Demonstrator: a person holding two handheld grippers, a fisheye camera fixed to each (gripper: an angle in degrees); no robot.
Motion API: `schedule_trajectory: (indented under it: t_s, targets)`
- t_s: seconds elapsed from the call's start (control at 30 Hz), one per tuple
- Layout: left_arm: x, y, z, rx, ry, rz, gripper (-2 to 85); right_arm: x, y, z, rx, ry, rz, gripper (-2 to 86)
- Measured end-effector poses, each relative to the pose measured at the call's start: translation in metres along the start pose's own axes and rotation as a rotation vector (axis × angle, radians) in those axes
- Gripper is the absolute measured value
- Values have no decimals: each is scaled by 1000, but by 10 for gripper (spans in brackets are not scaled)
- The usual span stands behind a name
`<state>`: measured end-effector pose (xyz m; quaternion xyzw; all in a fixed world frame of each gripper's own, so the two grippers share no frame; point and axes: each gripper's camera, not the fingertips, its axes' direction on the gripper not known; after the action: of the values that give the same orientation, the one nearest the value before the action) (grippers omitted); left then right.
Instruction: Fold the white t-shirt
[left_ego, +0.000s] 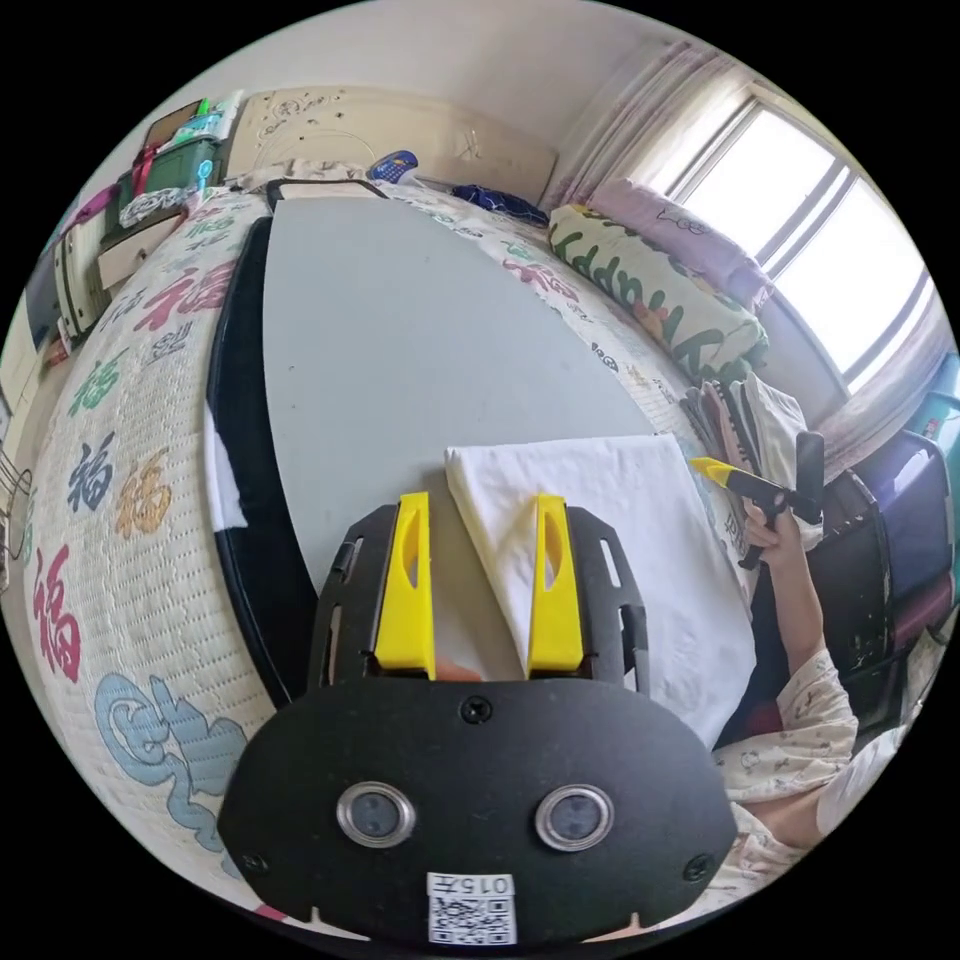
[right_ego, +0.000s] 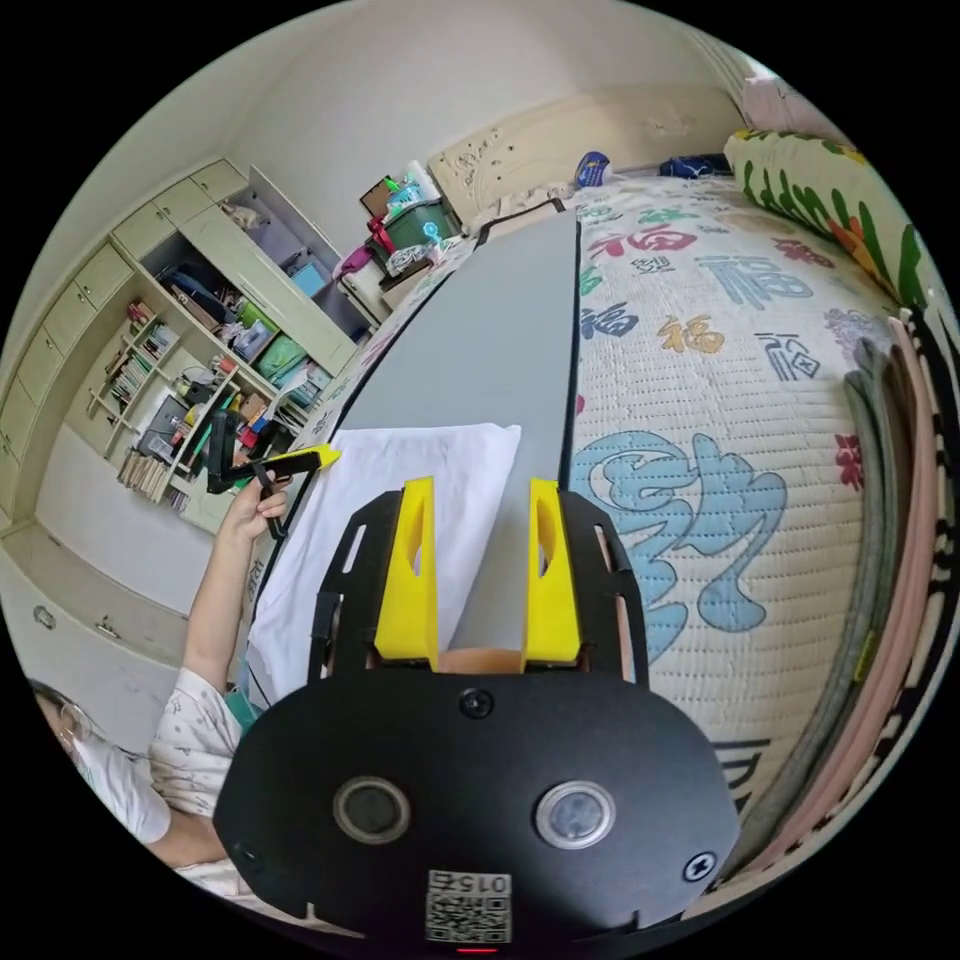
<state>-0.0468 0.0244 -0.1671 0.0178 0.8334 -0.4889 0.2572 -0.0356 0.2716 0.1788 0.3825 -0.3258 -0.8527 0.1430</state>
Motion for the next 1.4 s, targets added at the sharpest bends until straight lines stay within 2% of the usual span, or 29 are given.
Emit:
schedule_trajectory:
  t_s: [0.2, 0.43, 0.53, 0.6, 0.73, 0.8, 0.87, 0.9, 0.97, 1.0, 1.07, 1.2, 1.27, 1.4]
  targets:
    - [-10, 6, 27, -2, 47, 24, 124, 32, -21, 66, -72, 14, -23, 121]
    - [-22, 28, 73, -66, 113, 25, 67, 63, -2, 118, -132, 30, -19, 54]
    - [-5, 56, 72, -8, 7, 89, 47, 60, 27, 122, -95, 71, -56, 41]
    - [3, 84, 53, 77, 13, 115, 41, 46, 54, 104, -16, 70, -143, 38]
    - [26, 187, -31, 354, 66, 193, 26, -3, 133, 39, 173, 44, -325, 33]
    - [41, 253, -77, 508, 48, 235, 21, -32, 171, 7, 259, -4, -415, 32]
    - [66, 355, -137, 718, -6, 305, 17, -77, 226, -34, 363, -108, -557, 31]
    - [73, 381, -150, 761, -23, 321, 16, -89, 240, -43, 385, -137, -593, 31]
    - [100, 483, -192, 901, -113, 373, 14, -137, 296, -67, 458, -247, -716, 30]
    - [108, 507, -200, 927, -149, 379, 13, -148, 310, -69, 472, -270, -745, 30]
    - [138, 603, -221, 1026, -327, 388, 12, -194, 365, -64, 510, -333, -864, 29]
    - [175, 727, -222, 1088, -591, 330, 11, -253, 438, -20, 460, -438, -999, 28]
    - [187, 792, -209, 1086, -736, 256, 11, -287, 476, 25, 346, -520, -1056, 26]
    - [177, 865, -181, 1068, -830, 119, 12, -328, 531, 102, 180, -599, -1110, 22]
